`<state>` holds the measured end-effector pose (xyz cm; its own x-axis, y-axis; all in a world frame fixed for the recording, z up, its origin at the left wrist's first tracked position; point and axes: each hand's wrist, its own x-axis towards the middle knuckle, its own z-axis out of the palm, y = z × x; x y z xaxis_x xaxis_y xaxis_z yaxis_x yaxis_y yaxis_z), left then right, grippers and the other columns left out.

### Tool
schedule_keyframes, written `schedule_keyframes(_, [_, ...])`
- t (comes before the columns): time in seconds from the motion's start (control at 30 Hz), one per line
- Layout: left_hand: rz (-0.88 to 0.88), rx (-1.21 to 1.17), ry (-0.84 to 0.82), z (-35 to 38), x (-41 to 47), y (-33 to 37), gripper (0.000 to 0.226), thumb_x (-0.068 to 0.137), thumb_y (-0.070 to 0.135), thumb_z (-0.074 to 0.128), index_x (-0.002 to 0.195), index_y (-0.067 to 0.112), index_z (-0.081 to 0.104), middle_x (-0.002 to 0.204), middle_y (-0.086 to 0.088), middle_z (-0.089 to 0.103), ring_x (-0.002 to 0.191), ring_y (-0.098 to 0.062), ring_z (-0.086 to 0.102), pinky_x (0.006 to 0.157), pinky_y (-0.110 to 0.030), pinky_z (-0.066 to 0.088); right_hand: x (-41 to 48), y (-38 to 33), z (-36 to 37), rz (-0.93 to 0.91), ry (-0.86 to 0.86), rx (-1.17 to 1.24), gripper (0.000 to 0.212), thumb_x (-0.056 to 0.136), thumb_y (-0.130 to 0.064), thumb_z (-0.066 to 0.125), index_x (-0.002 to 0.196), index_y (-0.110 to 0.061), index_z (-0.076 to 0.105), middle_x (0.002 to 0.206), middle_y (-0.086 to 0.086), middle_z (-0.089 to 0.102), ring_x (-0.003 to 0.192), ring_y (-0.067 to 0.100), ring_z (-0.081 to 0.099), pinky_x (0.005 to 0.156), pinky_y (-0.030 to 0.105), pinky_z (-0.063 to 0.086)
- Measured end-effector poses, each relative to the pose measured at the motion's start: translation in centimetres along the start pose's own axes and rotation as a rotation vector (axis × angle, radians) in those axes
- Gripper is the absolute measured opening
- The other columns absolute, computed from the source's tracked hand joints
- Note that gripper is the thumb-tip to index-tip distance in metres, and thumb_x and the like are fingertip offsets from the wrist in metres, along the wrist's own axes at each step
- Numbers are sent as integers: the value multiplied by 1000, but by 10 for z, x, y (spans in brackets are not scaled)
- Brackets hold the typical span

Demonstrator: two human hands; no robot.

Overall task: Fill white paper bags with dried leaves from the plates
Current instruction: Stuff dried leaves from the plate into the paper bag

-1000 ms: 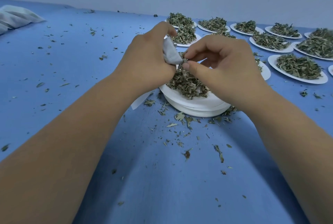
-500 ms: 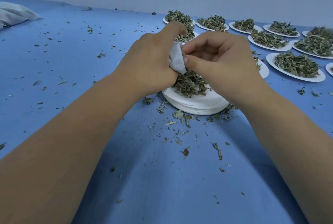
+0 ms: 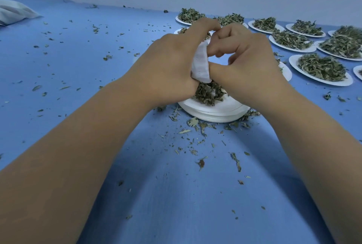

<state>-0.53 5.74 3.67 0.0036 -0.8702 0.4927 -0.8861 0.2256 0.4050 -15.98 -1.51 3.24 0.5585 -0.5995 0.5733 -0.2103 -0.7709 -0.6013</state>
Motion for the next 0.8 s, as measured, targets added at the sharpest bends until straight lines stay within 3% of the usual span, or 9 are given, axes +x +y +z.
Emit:
schedule_keyframes(0.13, [-12,10,20,-1,0,-5,81,75,11,66,144,36,34,80,1,63,68,-21,60,59,-43,53,0,0,-5,18,-145,24,21,93,-10,68,100,-27,79,109,-10,61,97,-5,56,78,7,36])
schedule_keyframes(0.27, [-89,18,86,-5,2,-15,79,76,16,66,145,37,34,82,3,65,74,-23,61,69,-47,54,1,-3,-13,117,-79,199,32,90,-7,56,103,-29,75,120,-14,67,116,-2,59,93,19,42])
schedule_keyframes(0.33, [-101,-5,106,-6,2,-16,76,76,18,65,144,36,35,84,0,65,74,-25,61,69,-48,54,0,-7,-15,154,-92,186,34,87,-15,51,98,-33,76,130,-17,64,123,-8,53,95,16,40])
schedule_keyframes(0.43, [-75,-89,93,-4,2,-11,75,75,14,65,142,36,38,87,2,66,71,-16,62,67,-45,53,-2,-15,-12,113,-329,55,33,92,-23,45,98,-39,73,147,-18,51,136,-7,40,106,19,32])
schedule_keyframes(0.5, [-41,-122,57,-2,1,-8,78,71,11,60,143,34,40,85,6,65,66,-8,58,64,-38,52,-5,-16,-5,72,-433,28,27,93,-29,42,89,-20,67,132,-11,57,129,-1,46,110,35,37])
schedule_keyframes(0.57, [-1,-96,33,-1,1,-6,80,69,11,59,144,34,40,83,6,65,63,-6,55,58,-33,48,-6,-13,-3,58,-443,22,44,93,-36,42,89,5,58,122,0,60,121,3,50,107,48,40])
schedule_keyframes(0.6, [7,-81,33,-1,0,-7,80,69,11,60,144,34,40,83,7,64,63,-5,55,56,-30,47,-6,-12,-3,44,-435,26,48,93,-36,43,89,10,56,124,1,61,124,3,50,107,50,40])
schedule_keyframes(0.7, [-16,-71,67,-3,1,-10,77,72,13,60,143,35,40,79,7,61,63,-10,56,56,-33,48,-6,-7,-5,47,-288,95,32,88,-23,47,86,-1,71,146,-4,56,139,-1,43,112,34,39])
schedule_keyframes(0.8, [-56,-47,88,-4,1,-11,72,76,17,64,142,35,40,71,2,56,61,-17,52,59,-43,49,-4,-8,-8,74,-145,252,33,84,-15,49,90,-29,78,146,-2,57,136,-7,45,109,18,38])
